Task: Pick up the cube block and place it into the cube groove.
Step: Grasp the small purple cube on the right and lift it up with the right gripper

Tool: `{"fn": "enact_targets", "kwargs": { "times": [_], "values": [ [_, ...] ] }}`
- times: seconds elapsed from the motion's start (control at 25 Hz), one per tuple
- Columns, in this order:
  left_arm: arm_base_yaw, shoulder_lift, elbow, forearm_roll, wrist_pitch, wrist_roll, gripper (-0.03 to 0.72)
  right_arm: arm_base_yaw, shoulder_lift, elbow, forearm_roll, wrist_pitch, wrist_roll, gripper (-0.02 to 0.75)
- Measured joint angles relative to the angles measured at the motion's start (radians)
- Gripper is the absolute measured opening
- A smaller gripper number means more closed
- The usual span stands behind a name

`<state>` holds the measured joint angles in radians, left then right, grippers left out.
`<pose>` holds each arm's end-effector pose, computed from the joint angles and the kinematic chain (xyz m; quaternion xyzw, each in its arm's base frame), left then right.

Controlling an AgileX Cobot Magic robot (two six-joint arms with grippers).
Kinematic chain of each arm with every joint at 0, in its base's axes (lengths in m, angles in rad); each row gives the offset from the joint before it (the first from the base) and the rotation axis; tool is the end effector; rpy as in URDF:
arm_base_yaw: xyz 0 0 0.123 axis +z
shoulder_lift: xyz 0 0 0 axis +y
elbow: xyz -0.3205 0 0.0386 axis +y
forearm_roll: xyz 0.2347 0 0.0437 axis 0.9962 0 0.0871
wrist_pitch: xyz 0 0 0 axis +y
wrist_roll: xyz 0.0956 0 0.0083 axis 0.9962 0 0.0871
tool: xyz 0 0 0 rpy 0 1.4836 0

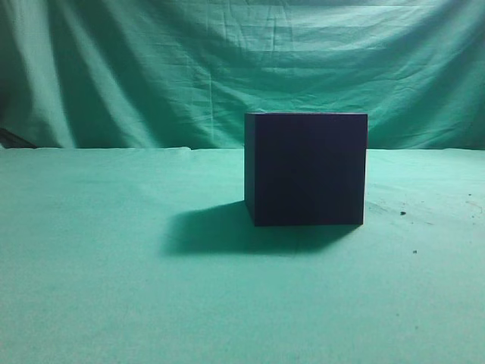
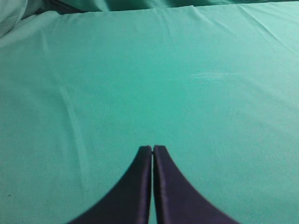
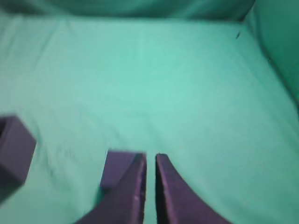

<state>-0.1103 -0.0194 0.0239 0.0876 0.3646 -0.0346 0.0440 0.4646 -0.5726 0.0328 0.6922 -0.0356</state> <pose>0.0061 0.0023 0.1714 0.0535 0.7972 -0.0065 0.6013 0.0436 0.0039 0.3241 -0.0287 0.8587 0.0176 0.5113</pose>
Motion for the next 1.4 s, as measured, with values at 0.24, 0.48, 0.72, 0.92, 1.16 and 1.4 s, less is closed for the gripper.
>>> {"fn": "enact_targets", "kwargs": {
  "times": [0.24,0.48,0.72,0.92,1.16,1.4],
  "values": [
    [0.0,0.0,0.0,0.0,0.0,0.0,0.0,0.041,0.242,-0.06,0.06,0.223,-0.073,0.049],
    [0.0,0.0,0.0,0.0,0.0,0.0,0.0,0.212,0.533,-0.219,0.004,0.407,-0.004,0.049],
    [0.0,0.0,0.0,0.0,0.0,0.0,0.0,0.258,0.749,-0.354,-0.073,0.446,0.12,0.049],
    [0.0,0.0,0.0,0.0,0.0,0.0,0.0,0.241,0.893,-0.376,-0.077,0.443,0.166,0.26],
    [0.0,0.0,0.0,0.0,0.0,0.0,0.0,0.229,1.019,-0.376,-0.082,0.359,0.197,0.566],
    [0.0,0.0,0.0,0.0,0.0,0.0,0.0,0.229,1.079,-0.379,-0.101,0.29,0.223,0.596]
  ]
}}
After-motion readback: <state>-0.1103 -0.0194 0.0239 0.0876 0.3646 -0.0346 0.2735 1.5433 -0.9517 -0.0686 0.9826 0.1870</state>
